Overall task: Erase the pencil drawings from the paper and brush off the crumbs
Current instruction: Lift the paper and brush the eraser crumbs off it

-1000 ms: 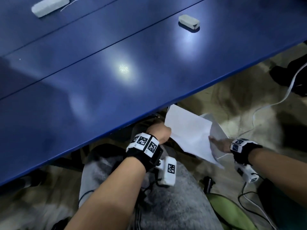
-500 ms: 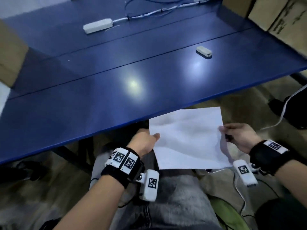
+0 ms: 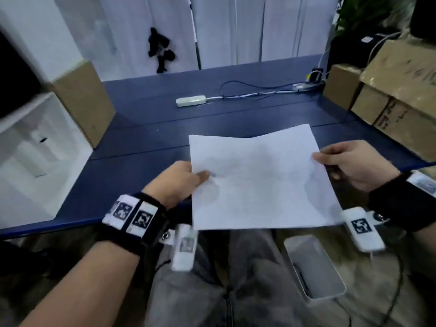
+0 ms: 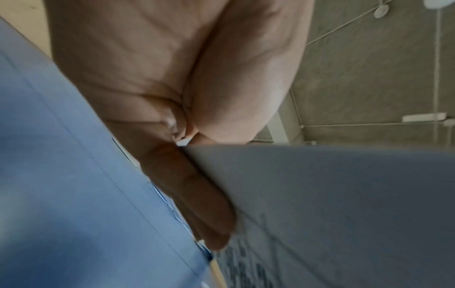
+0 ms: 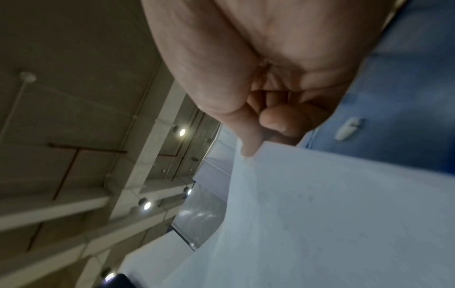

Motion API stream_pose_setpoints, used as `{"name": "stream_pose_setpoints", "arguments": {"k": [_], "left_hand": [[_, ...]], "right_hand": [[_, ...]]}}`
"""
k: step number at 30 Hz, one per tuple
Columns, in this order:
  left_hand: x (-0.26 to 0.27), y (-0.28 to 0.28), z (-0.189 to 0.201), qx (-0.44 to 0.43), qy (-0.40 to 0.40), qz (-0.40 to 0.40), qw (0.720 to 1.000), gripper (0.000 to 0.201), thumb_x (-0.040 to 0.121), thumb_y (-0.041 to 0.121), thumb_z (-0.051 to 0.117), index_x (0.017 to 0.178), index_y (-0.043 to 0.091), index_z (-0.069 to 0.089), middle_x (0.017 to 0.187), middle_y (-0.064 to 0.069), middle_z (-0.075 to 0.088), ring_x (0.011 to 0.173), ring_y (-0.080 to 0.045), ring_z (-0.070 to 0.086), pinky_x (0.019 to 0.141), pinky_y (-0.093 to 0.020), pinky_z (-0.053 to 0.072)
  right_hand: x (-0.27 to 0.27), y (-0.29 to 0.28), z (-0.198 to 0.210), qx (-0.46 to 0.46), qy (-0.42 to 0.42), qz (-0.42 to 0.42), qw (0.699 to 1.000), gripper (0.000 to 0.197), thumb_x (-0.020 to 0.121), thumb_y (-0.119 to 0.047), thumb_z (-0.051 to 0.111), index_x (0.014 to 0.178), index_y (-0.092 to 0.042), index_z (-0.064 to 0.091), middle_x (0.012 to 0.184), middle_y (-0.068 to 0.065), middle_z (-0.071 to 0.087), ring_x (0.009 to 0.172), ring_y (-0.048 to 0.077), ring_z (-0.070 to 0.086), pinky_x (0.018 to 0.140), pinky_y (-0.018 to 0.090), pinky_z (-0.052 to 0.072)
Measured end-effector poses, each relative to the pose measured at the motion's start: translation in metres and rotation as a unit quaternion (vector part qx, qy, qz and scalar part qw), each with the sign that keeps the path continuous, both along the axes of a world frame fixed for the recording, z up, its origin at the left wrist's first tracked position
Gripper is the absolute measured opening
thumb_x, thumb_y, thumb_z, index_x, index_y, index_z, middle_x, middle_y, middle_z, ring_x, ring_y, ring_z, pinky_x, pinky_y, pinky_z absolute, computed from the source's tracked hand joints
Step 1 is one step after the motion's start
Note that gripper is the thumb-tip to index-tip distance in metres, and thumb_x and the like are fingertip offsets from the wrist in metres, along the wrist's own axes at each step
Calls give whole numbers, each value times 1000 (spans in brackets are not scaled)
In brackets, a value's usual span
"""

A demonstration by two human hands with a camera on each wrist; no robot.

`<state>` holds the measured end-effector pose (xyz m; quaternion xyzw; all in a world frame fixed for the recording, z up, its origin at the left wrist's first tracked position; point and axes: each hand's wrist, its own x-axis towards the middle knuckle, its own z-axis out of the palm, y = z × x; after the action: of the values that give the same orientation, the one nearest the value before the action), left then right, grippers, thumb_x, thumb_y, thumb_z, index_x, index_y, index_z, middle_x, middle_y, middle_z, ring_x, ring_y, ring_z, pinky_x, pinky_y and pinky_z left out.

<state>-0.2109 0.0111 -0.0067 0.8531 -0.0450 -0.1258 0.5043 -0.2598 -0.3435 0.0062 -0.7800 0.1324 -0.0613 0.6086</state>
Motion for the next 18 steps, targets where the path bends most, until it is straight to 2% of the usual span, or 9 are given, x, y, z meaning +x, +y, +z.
{"name": "stream_pose_setpoints", "arguments": {"k": [3, 5, 7, 9, 12, 14, 16, 17, 18], "left_hand": [[66, -6, 20, 91, -35, 33, 995, 31, 94, 26, 64, 114, 2, 70, 115, -13, 71, 108, -31, 66, 99, -44, 50], [108, -10, 22, 198, -39, 58, 978, 41, 99, 32, 56, 122, -1, 64, 123, -16, 65, 115, -33, 61, 98, -37, 48], [145, -8, 15, 295, -31, 85, 951, 51, 97, 46, 55, 121, 2, 65, 123, -13, 66, 113, -31, 60, 94, -33, 46], [176, -1, 3, 325, -11, 112, 939, 55, 91, 53, 59, 121, 8, 66, 123, -9, 67, 113, -30, 60, 90, -31, 44], [212, 2, -9, 369, -9, 135, 919, 52, 89, 52, 62, 118, 9, 67, 122, -9, 66, 115, -29, 60, 81, -29, 43], [224, 0, -14, 397, -7, 130, 909, 46, 87, 50, 66, 109, 9, 70, 117, -10, 68, 108, -29, 63, 75, -29, 44], [234, -2, -22, 400, 3, 135, 907, 42, 85, 45, 71, 100, 6, 68, 109, -11, 70, 100, -29, 67, 71, -30, 48], [239, -2, -29, 395, 9, 139, 908, 41, 84, 43, 74, 97, 5, 65, 107, -11, 70, 99, -29, 67, 71, -30, 50], [236, -3, -32, 386, 16, 148, 910, 40, 84, 42, 74, 93, 6, 61, 105, -11, 70, 99, -29, 67, 72, -31, 50]], "right_hand": [[75, 15, 10, -75, -27, -18, 997, 17, 86, -12, 74, 72, -5, 67, 57, 7, 56, 39, 12, 45, 37, 20, 40], [128, 24, 5, -120, 0, -20, 993, 21, 86, -15, 74, 68, -13, 62, 60, 6, 58, 45, 14, 51, 38, 19, 44], [172, 33, 0, -166, 39, -7, 985, 18, 86, -16, 71, 71, -17, 61, 64, 3, 60, 52, 15, 56, 44, 21, 46], [206, 41, -8, -203, 64, 9, 977, 14, 86, -18, 69, 75, -18, 61, 66, 3, 61, 54, 16, 58, 48, 23, 45], [249, 46, -18, -225, 93, 15, 970, 13, 85, -20, 70, 76, -17, 61, 65, 3, 63, 47, 13, 60, 42, 19, 45], [266, 45, -24, -238, 122, 10, 963, 19, 84, -19, 71, 71, -16, 57, 49, 1, 63, 34, 7, 57, 34, 13, 41], [277, 45, -30, -256, 144, 9, 956, 26, 84, -17, 71, 66, -15, 52, 32, -11, 54, 28, 2, 52, 31, 12, 38], [284, 46, -35, -269, 150, 7, 951, 27, 84, -18, 70, 66, -14, 51, 28, -16, 48, 26, 4, 52, 31, 12, 38], [278, 51, -36, -287, 174, -6, 942, 27, 86, -20, 69, 66, -12, 51, 25, -12, 46, 25, 7, 51, 31, 12, 37]]}}
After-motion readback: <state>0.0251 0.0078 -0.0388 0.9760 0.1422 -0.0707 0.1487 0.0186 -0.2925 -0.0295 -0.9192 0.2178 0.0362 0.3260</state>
